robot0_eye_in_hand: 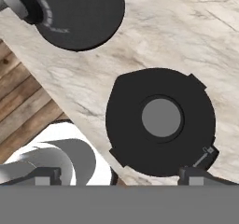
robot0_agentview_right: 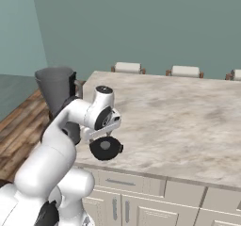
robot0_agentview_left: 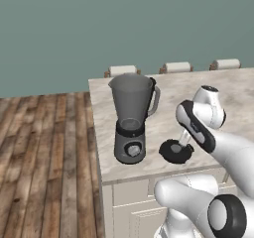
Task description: Close the lid blender by securely placing the lid on top.
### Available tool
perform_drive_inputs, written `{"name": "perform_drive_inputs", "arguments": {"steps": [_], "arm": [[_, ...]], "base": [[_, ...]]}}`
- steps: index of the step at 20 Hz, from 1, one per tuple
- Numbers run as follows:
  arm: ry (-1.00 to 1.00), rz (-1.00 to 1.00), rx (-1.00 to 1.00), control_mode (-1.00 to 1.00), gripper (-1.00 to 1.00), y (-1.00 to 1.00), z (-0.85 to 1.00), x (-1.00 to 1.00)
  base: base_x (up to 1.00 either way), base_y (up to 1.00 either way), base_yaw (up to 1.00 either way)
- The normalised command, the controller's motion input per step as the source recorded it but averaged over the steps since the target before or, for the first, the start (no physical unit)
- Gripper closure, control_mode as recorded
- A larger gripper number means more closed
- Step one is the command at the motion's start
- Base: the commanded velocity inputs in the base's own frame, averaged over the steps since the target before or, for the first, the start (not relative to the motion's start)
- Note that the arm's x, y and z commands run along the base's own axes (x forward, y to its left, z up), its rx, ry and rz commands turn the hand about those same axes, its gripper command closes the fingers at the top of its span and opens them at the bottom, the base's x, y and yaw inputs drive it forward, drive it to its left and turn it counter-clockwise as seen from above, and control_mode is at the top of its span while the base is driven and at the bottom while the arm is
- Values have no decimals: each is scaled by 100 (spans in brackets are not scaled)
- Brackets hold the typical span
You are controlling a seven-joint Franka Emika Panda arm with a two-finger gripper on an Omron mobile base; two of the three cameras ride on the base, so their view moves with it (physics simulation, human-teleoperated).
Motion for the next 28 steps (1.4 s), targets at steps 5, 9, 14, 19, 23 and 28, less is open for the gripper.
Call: {"name": "perform_drive_inputs", "arguments": {"steps": [5,9,14,19,23,28], "arm": [[4,2,-2,-100,-100,0,-35,22],[0,0,0,-100,-100,0,-39,26],[0,0,0,-100,-100,0,-27,39],[0,0,0,-100,-100,-6,-24,25],[0,0,0,-100,-100,-7,-24,0],[0,1,0,-100,-100,-2,-26,0]], "base": [[0,0,0],[0,0,0],[0,0,0],[0,0,0],[0,0,0],[0,0,0]]}}
